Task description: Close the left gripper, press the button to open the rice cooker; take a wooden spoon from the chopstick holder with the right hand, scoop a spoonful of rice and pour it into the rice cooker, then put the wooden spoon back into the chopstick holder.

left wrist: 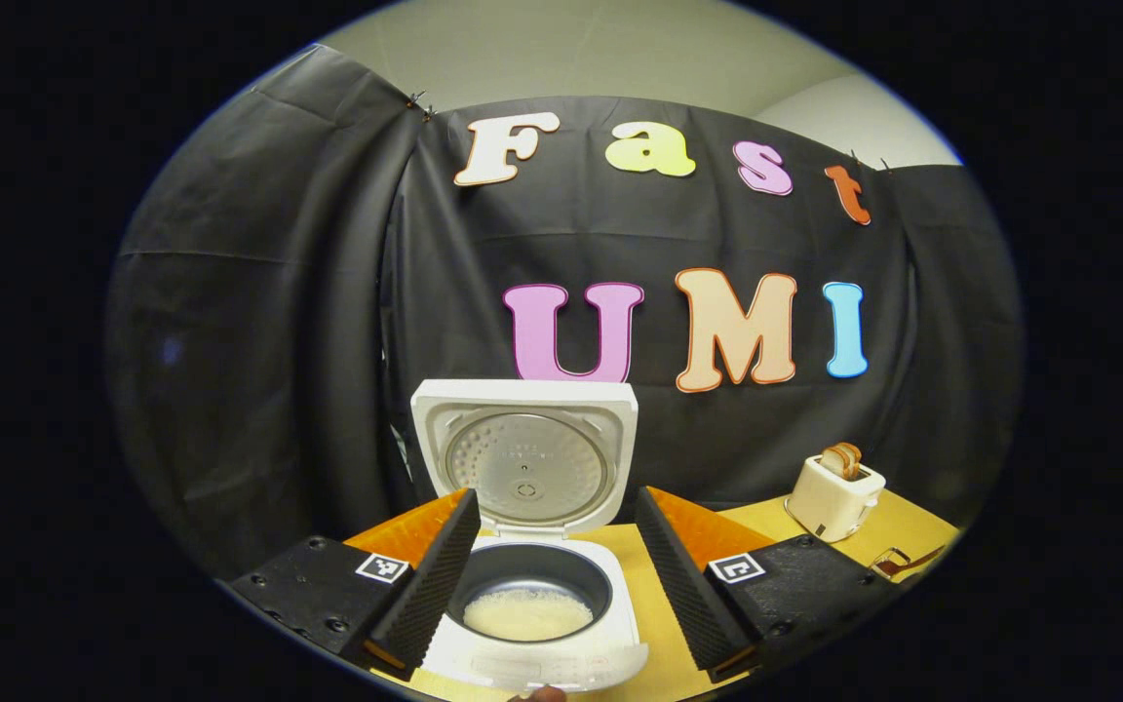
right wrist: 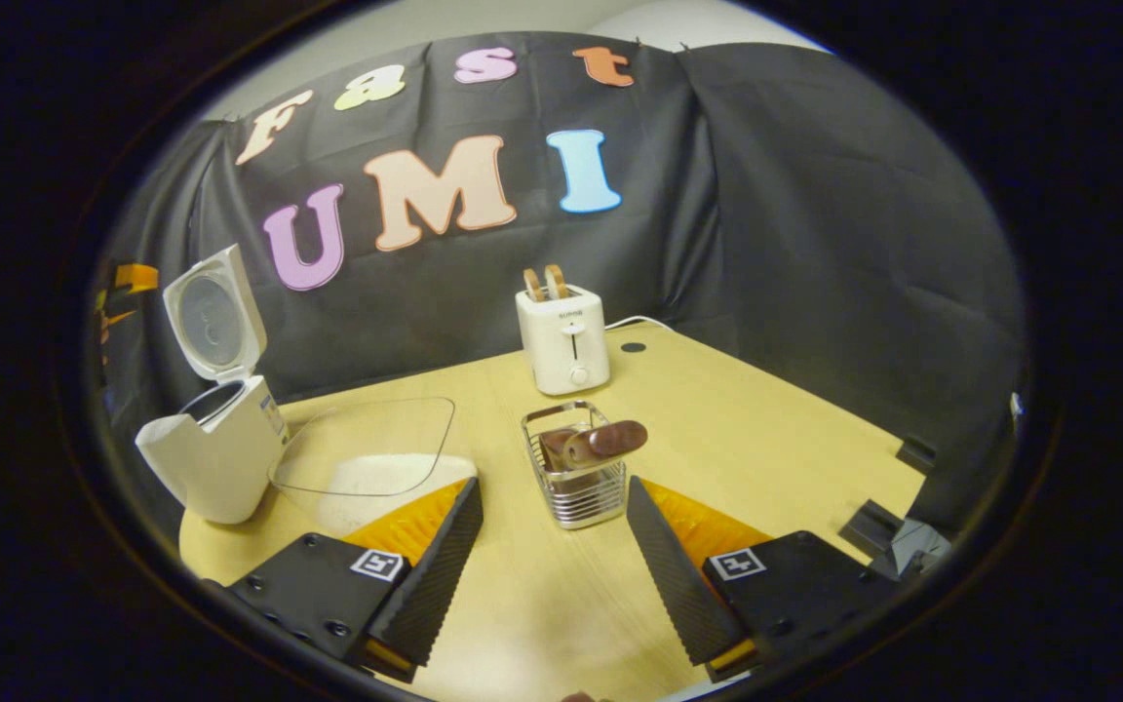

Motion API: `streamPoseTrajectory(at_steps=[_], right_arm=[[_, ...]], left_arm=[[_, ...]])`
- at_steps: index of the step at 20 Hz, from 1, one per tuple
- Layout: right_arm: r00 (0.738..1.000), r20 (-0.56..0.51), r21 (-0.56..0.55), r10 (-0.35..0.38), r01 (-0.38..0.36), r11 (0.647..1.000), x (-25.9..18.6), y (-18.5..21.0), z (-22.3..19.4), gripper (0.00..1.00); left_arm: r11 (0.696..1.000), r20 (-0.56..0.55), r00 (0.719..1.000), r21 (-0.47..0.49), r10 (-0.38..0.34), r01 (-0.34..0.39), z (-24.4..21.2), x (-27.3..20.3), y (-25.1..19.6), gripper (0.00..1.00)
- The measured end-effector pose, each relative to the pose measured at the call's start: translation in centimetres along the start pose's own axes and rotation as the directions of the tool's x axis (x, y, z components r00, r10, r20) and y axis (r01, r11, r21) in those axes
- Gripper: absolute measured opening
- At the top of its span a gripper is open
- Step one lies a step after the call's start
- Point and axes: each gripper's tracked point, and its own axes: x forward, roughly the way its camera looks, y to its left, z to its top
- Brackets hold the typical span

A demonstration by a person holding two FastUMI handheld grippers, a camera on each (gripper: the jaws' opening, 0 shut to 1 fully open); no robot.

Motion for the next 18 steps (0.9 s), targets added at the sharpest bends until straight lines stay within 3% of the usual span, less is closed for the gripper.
streamPoseTrajectory(at_steps=[6,12,15,18], right_arm=[[1.0,0.028,0.055,0.0,-0.002,0.998,2.1,0.3,-0.1,0.94],[0.998,0.025,0.101,0.058,-0.06,0.993,1.9,1.7,-0.2,0.67],[0.997,0.006,0.106,0.083,-0.083,0.991,2.0,1.8,-0.3,0.7],[0.997,0.028,0.106,0.077,-0.079,0.991,2.8,1.5,0.4,0.31]], left_arm=[[0.993,-0.069,0.99,0.004,0.12,-0.12,-2.1,-3.2,1.2,0.94],[0.983,-0.098,0.978,0.043,0.182,-0.178,-3.0,-4.9,0.9,0.94],[0.982,-0.119,0.975,0.055,0.186,-0.181,-4.0,-5.4,-0.1,0.95],[0.983,-0.128,0.975,0.049,0.182,-0.177,-4.5,-5.5,-1.3,0.94]])
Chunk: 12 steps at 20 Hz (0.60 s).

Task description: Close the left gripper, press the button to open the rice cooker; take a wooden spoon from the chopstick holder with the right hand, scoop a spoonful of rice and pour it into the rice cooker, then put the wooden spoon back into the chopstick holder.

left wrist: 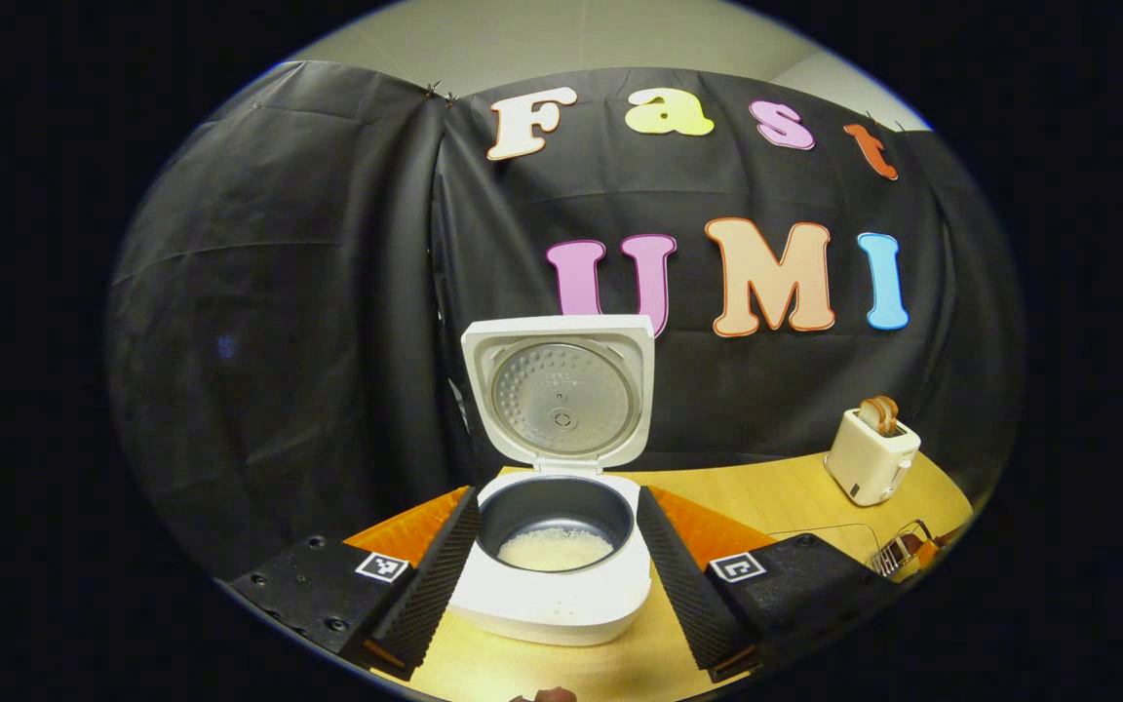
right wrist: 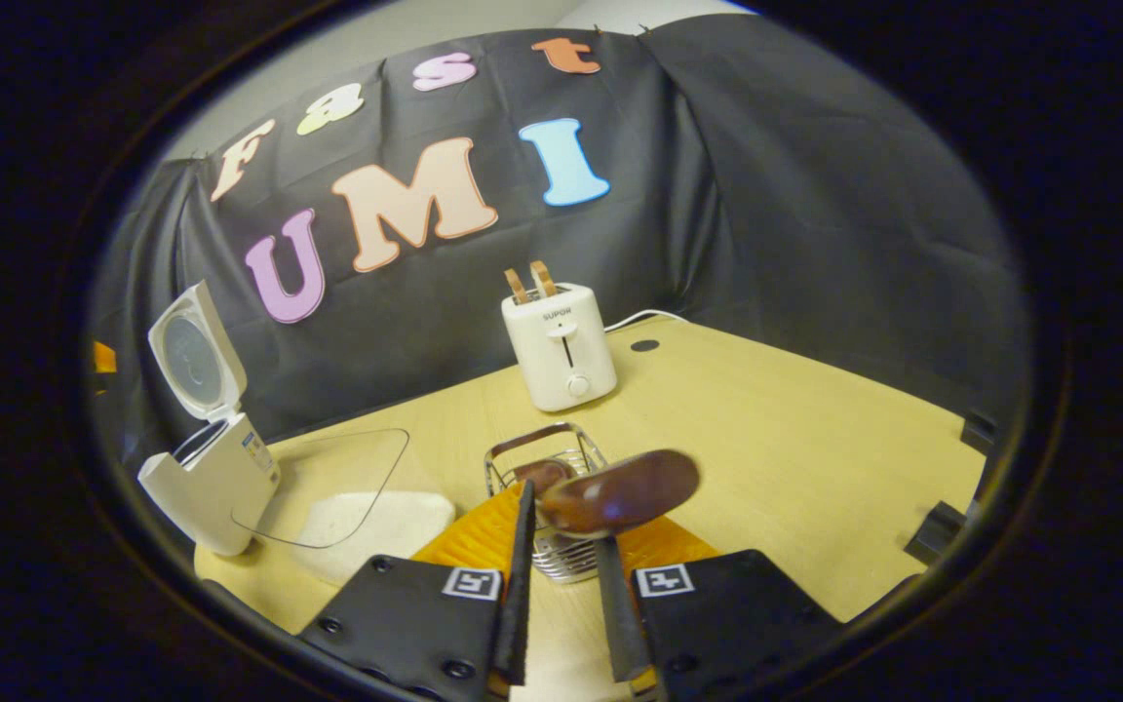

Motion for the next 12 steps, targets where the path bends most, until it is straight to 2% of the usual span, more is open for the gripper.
streamPoseTrajectory(at_steps=[2,3,5,6,12], right_arm=[[1.0,0.007,0.007,0.013,-0.013,1.0,0.1,0.2,0.4,0.29],[1.0,0.017,0.005,0.017,-0.017,1.0,-0.4,0.2,0.8,0.34],[0.999,0.035,-0.023,0.027,-0.026,0.999,0.6,0.1,0.9,0.31],[0.999,0.032,-0.038,0.028,-0.027,0.999,0.7,-0.2,1.1,0.27],[0.995,0.025,-0.055,0.093,-0.091,0.994,0.9,0.7,1.4,0.19]], left_arm=[[1.0,-0.002,1.0,-0.002,-0.005,0.005,-0.2,-0.4,-0.9,0.95],[1.0,0.002,1.0,-0.001,-0.006,0.006,-0.1,-0.6,-1.1,0.95],[1.0,0.009,1.0,0.001,-0.007,0.007,0.1,-1.0,-1.7,0.95],[1.0,0.01,1.0,0.002,-0.005,0.005,0.2,-1.2,-1.8,0.95],[1.0,0.021,0.999,-0.01,0.024,-0.024,0.4,-3.0,-2.1,0.96]])
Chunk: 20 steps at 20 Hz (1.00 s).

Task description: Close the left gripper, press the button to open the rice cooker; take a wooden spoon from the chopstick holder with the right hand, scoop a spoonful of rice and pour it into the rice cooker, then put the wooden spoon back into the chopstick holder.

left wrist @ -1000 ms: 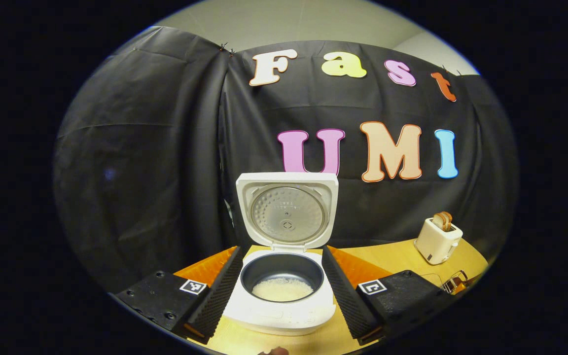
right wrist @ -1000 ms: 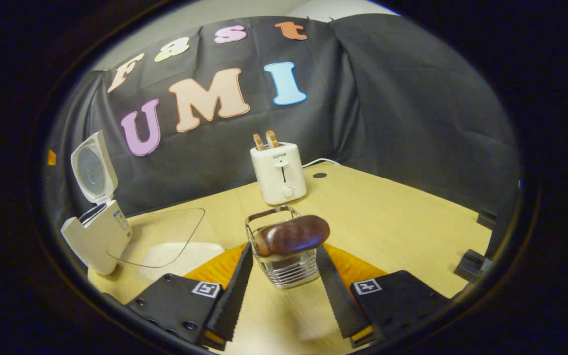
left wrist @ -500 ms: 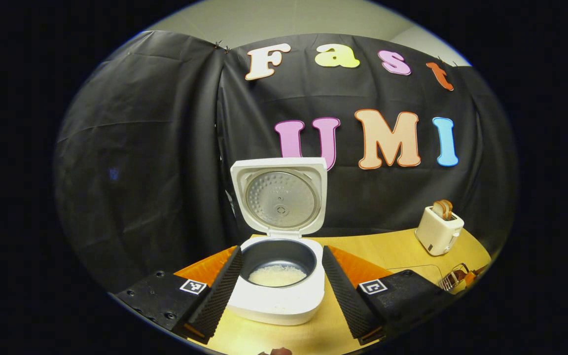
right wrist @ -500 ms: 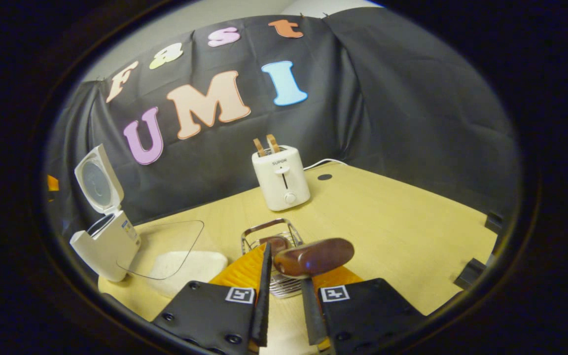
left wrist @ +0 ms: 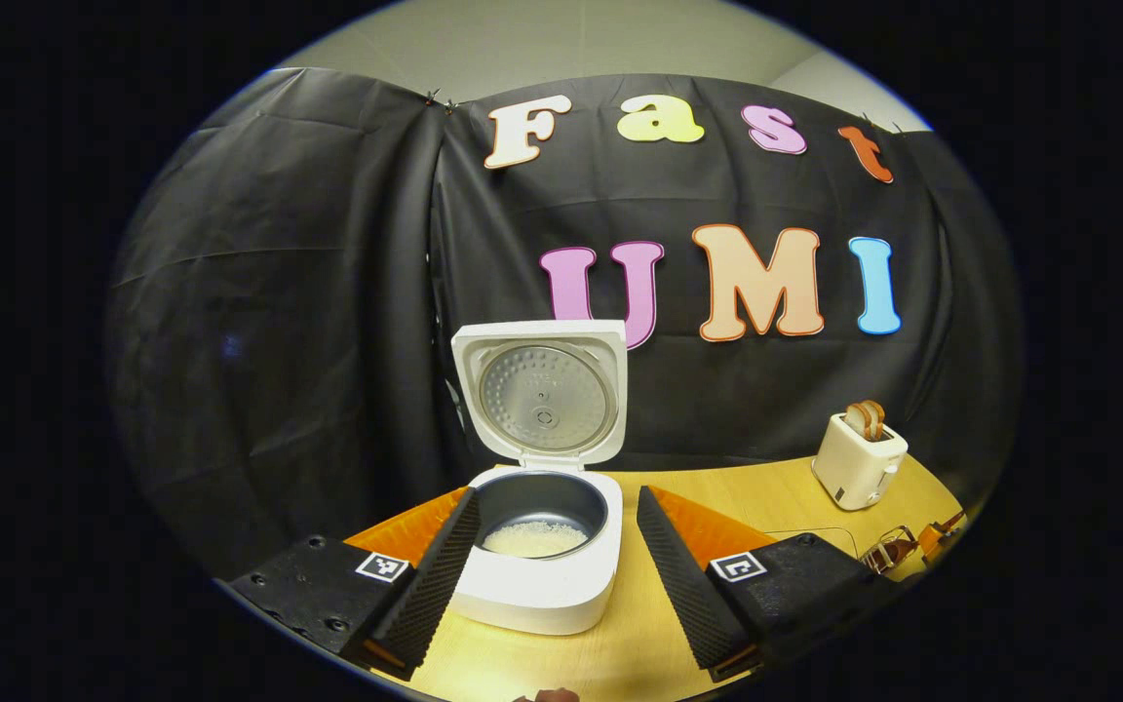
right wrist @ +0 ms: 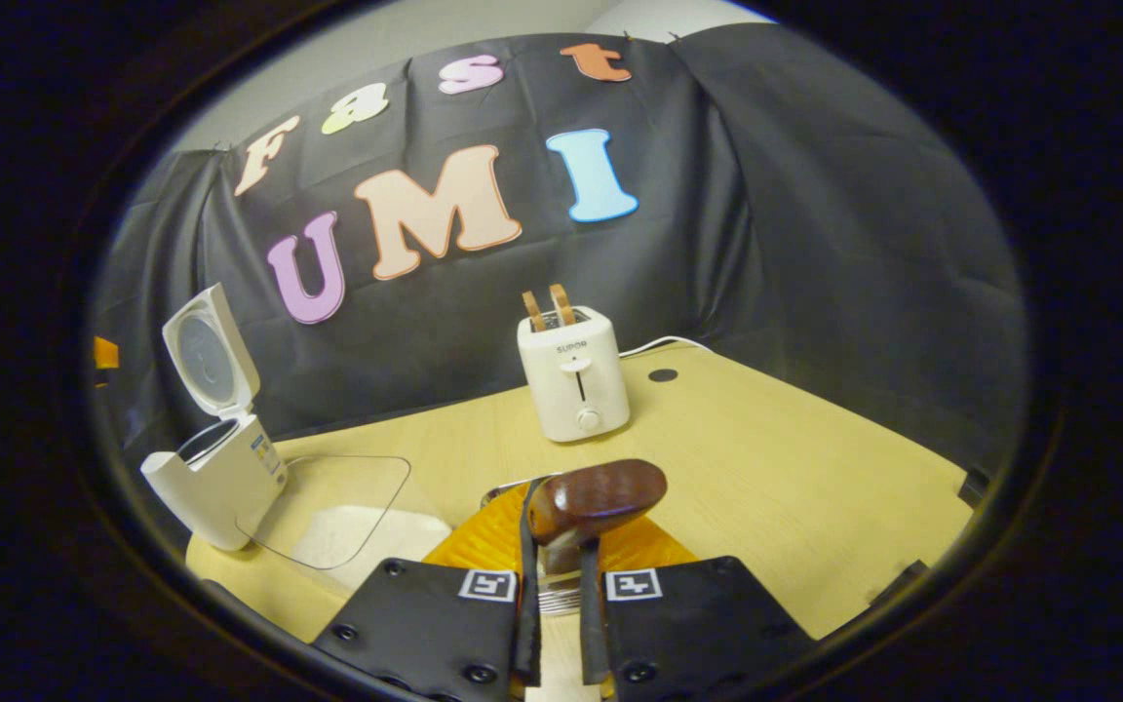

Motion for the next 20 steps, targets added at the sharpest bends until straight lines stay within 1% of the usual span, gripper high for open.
streamPoseTrajectory(at_steps=[2,5,10,11,12,16,19,20], right_arm=[[1.0,-0.025,0.008,0.011,-0.011,1.0,-0.1,0.2,-0.2,0.19],[0.998,-0.052,-0.01,0.037,-0.038,0.999,-0.6,0.5,-0.4,0.19],[0.998,-0.039,-0.054,0.04,-0.042,0.998,-0.4,0.0,0.4,0.19],[0.999,-0.025,-0.069,0.042,-0.043,0.997,-0.3,0.0,0.9,0.19],[0.999,-0.014,-0.077,0.043,-0.044,0.996,-0.3,0.1,1.3,0.15],[1.0,0.016,-0.101,0.016,-0.014,0.995,-0.4,-0.4,2.4,0.15],[0.999,0.043,-0.117,-0.025,0.03,0.993,-0.6,-0.6,3.5,0.15],[0.998,0.052,-0.119,-0.026,0.032,0.992,-0.6,-0.5,3.8,0.15]], left_arm=[[1.0,0.005,1.0,-0.008,0.012,-0.012,0.1,-0.6,0.0,0.96],[1.0,0.006,1.0,-0.015,0.026,-0.025,-0.3,-1.4,0.1,0.96],[0.999,0.007,1.0,-0.019,0.03,-0.03,-0.6,-1.9,0.6,0.95],[0.999,0.007,1.0,-0.031,0.022,-0.022,-0.8,-1.8,0.8,0.96],[0.999,0.008,1.0,-0.034,0.014,-0.014,-0.9,-1.4,1.0,0.96],[0.999,0.007,1.0,-0.03,-0.026,0.026,-1.0,-0.2,1.7,0.96],[0.995,-0.004,0.996,-0.041,-0.09,0.09,-1.5,1.5,2.5,0.96],[0.993,-0.013,0.994,-0.049,-0.107,0.106,-1.8,2.1,2.7,0.95]])
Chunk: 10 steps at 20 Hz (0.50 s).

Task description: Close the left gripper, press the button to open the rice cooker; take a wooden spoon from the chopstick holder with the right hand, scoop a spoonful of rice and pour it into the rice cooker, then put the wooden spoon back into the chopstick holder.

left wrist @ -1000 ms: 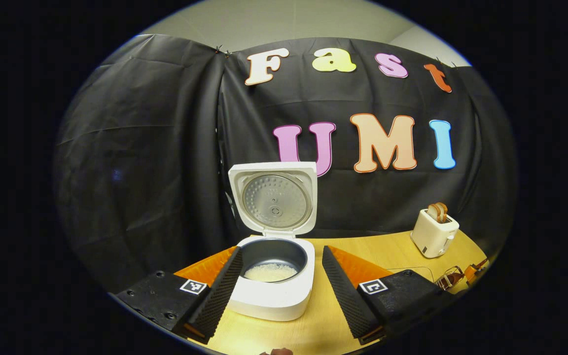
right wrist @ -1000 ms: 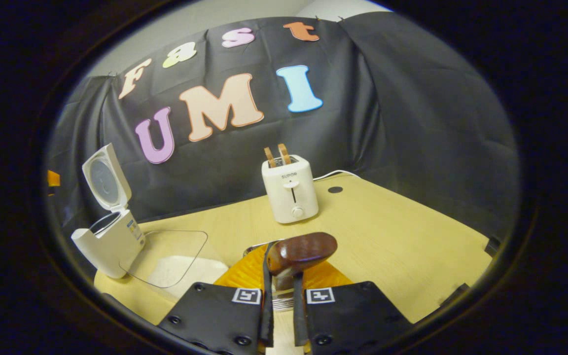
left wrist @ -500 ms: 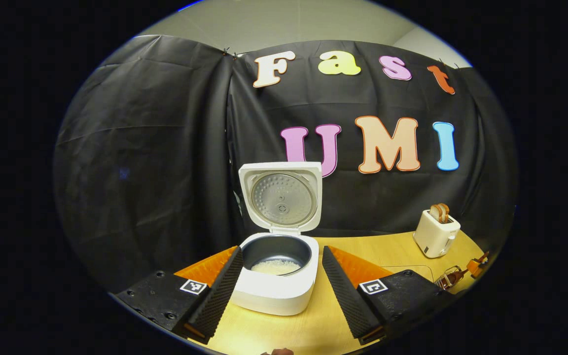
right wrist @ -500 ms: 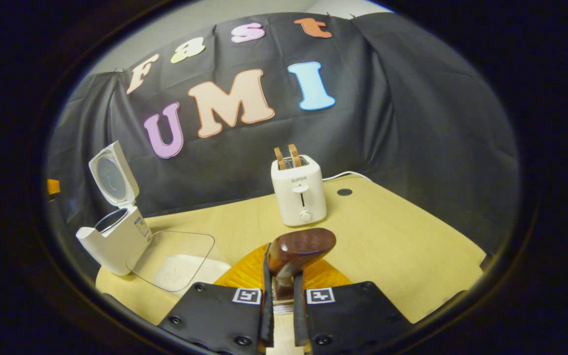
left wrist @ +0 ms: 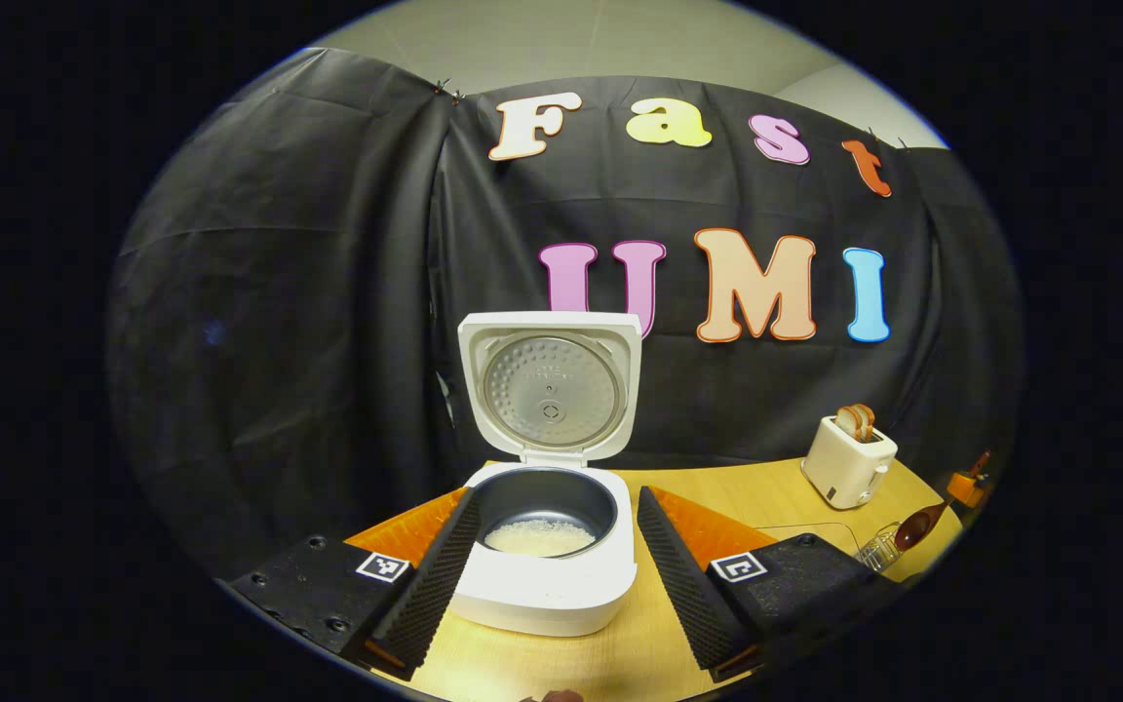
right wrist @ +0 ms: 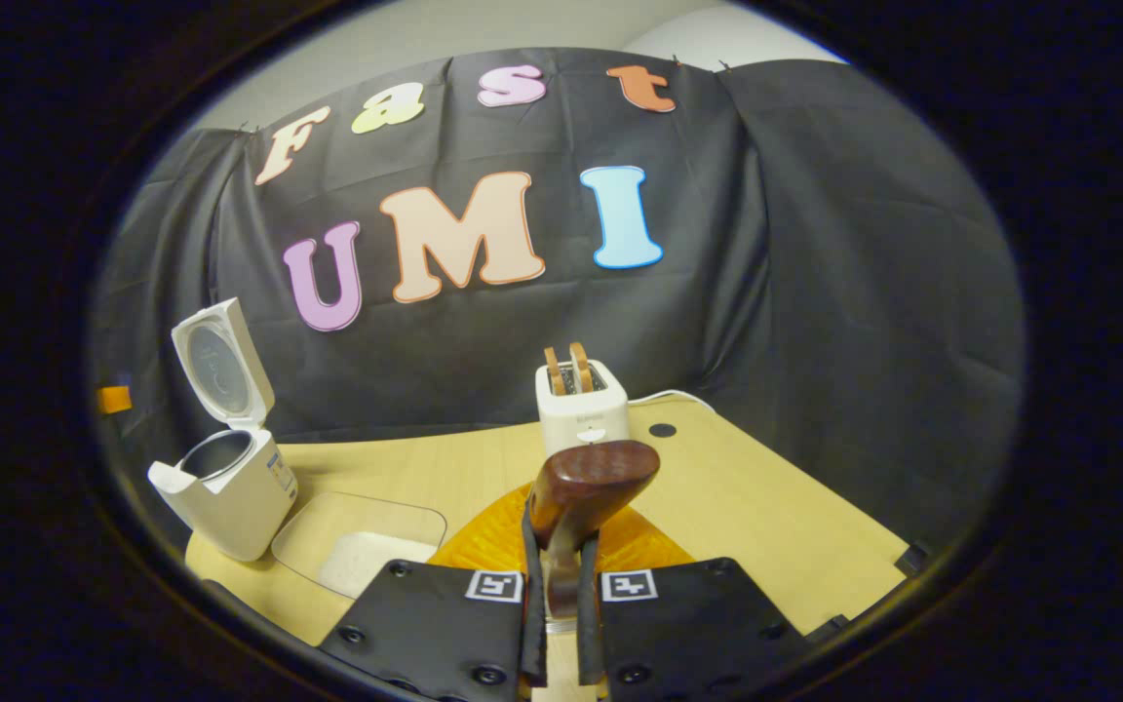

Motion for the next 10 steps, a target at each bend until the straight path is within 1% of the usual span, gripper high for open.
streamPoseTrajectory(at_steps=[3,4,6,7,10], right_arm=[[0.999,0.029,-0.012,0.018,-0.018,1.0,0.1,0.9,1.1,0.15],[0.999,0.04,-0.022,0.037,-0.036,0.999,0.2,1.5,1.4,0.15],[0.995,0.052,-0.04,0.086,-0.084,0.996,0.4,2.8,1.8,0.15],[0.991,0.048,-0.05,0.123,-0.121,0.991,0.5,3.8,1.7,0.15],[0.983,0.008,-0.077,0.185,-0.184,0.98,0.5,5.6,0.7,0.15]], left_arm=[[0.998,-0.026,0.998,-0.02,-0.053,0.053,-0.9,1.2,0.6,0.95],[0.996,-0.032,0.996,-0.027,-0.081,0.08,-1.2,1.7,0.9,0.95],[0.994,-0.034,0.994,-0.033,-0.103,0.102,-1.2,2.1,1.4,0.95],[0.993,-0.035,0.993,-0.037,-0.116,0.115,-1.3,2.3,1.7,0.95],[0.991,-0.036,0.99,-0.037,-0.133,0.132,-1.5,2.8,2.7,0.95]])
